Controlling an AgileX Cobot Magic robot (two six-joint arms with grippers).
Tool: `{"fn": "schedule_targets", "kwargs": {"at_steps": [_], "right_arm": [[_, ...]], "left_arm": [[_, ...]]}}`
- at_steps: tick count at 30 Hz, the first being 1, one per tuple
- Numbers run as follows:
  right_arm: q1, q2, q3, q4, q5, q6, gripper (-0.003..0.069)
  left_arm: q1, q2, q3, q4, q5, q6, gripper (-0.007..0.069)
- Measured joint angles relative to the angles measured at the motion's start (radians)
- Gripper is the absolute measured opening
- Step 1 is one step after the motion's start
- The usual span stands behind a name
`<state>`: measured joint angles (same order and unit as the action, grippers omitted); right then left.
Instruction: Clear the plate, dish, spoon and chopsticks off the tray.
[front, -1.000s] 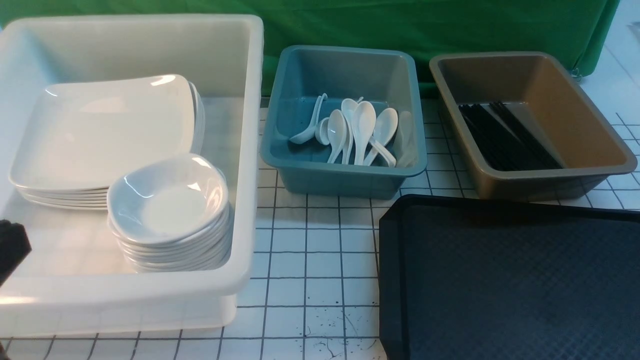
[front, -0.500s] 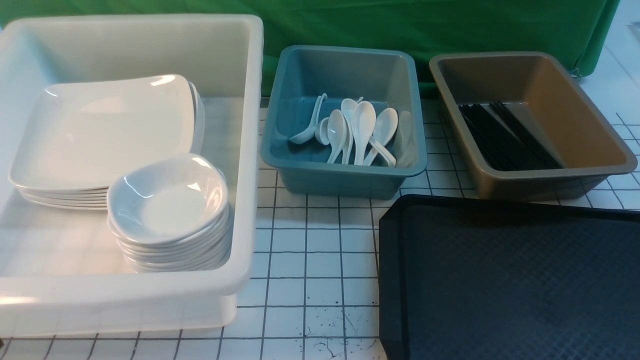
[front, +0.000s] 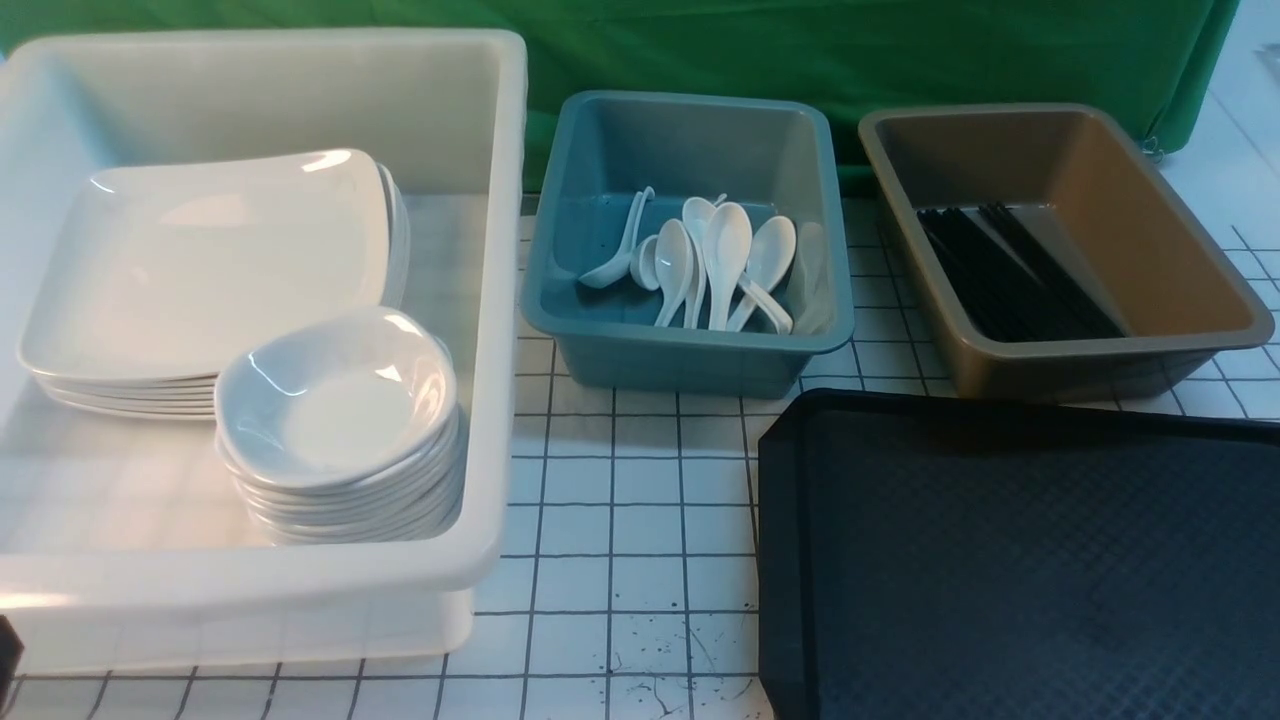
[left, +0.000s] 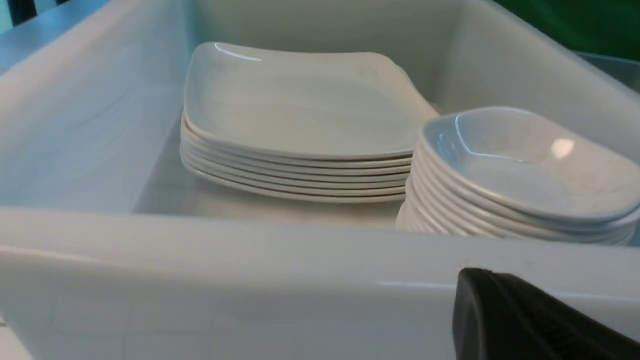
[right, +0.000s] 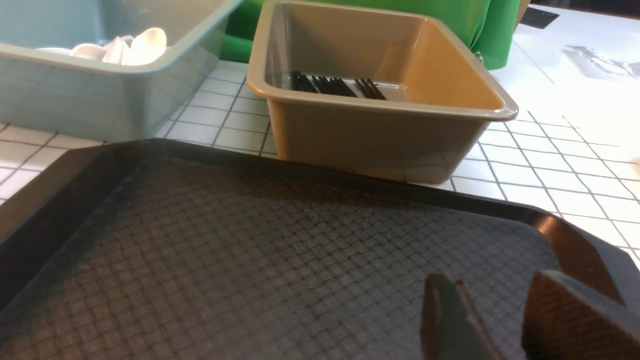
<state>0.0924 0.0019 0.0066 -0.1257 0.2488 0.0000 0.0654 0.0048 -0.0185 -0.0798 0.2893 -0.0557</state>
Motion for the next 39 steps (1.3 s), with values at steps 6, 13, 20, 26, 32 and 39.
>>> {"fn": "schedule_targets", "kwargs": {"at_steps": [6, 13, 20, 26, 32, 39], "right_arm": [[0.0, 0.0, 0.0, 0.0, 0.0, 0.0, 0.024], [0.0, 0.0, 0.001, 0.0, 0.0, 0.0, 0.024], [0.0, 0.0, 0.001, 0.0, 0.0, 0.0, 0.024], [0.0, 0.0, 0.001, 0.0, 0.0, 0.0, 0.0241], [0.0, 0.0, 0.001, 0.0, 0.0, 0.0, 0.0241], [0.0, 0.0, 0.001, 0.0, 0.0, 0.0, 0.0241]], "left_arm": [[-0.01, -0.005, 0.024, 0.011, -0.013, -0.01, -0.0001], [-0.051, -0.005, 0.024, 0.029, -0.016, -0.016, 0.0001], [-0.051, -0.005, 0.024, 0.029, -0.024, -0.016, 0.0001], [-0.051, -0.005, 0.024, 0.029, -0.025, -0.02, 0.0001], [-0.051, -0.005, 0.024, 0.029, -0.03, -0.02, 0.0004], [-0.051, -0.005, 0.024, 0.029, -0.03, -0.02, 0.0004]]}}
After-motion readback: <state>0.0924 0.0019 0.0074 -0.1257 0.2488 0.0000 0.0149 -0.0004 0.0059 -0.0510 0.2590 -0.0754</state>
